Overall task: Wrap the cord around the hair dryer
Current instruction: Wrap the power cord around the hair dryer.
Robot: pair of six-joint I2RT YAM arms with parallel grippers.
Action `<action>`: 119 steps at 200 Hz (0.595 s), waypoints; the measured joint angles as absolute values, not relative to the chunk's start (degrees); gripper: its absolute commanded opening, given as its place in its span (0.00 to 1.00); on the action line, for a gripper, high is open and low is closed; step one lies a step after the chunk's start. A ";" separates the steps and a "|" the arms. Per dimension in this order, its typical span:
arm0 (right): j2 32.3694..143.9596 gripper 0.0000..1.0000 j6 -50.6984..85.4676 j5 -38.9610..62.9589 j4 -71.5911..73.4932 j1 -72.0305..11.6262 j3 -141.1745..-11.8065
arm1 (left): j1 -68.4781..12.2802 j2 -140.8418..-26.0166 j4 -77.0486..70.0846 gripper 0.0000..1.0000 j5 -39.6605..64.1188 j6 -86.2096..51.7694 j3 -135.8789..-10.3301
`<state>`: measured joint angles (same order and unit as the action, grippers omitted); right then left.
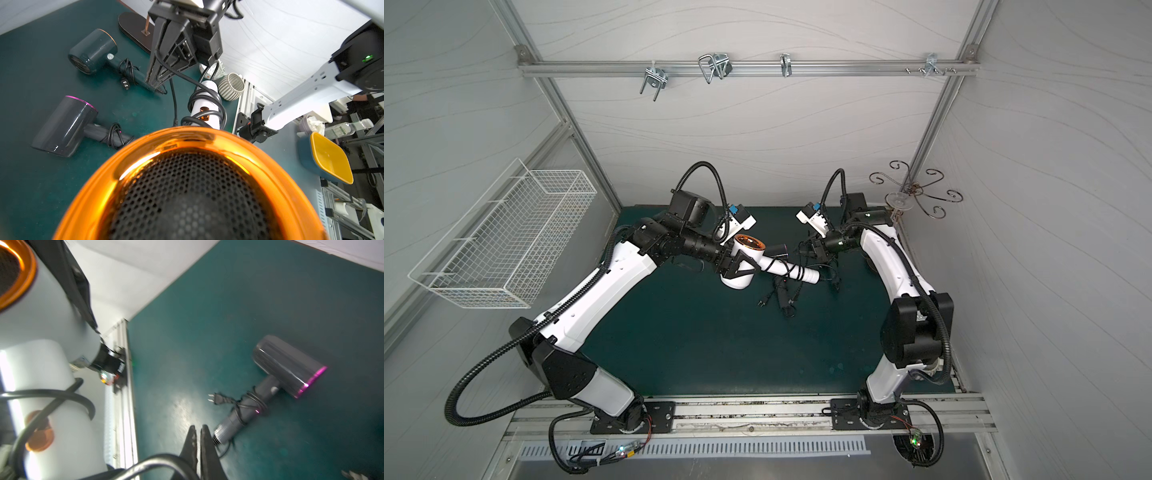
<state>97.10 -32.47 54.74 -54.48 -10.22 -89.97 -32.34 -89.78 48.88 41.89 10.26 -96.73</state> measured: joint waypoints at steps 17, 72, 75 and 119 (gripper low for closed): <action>98.56 0.00 -30.33 57.58 -53.67 -10.15 -89.89 | -31.38 -89.78 48.58 0.00 43.18 9.02 -96.73; 100.33 0.04 -24.77 60.45 -52.58 -9.63 -89.91 | -28.16 -89.78 44.53 0.00 48.82 3.90 -96.60; 100.33 0.05 -24.62 60.51 -52.49 -9.54 -89.91 | -28.08 -89.78 44.29 0.00 48.99 3.75 -96.60; 100.44 0.15 -22.15 60.66 -52.12 -8.80 -89.43 | -26.98 -89.78 39.94 0.00 52.71 0.30 -95.92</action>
<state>100.44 -22.15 60.66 -52.12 -8.80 -89.43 -26.98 -89.78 39.94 52.71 0.30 -95.92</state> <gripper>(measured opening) 0.127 0.770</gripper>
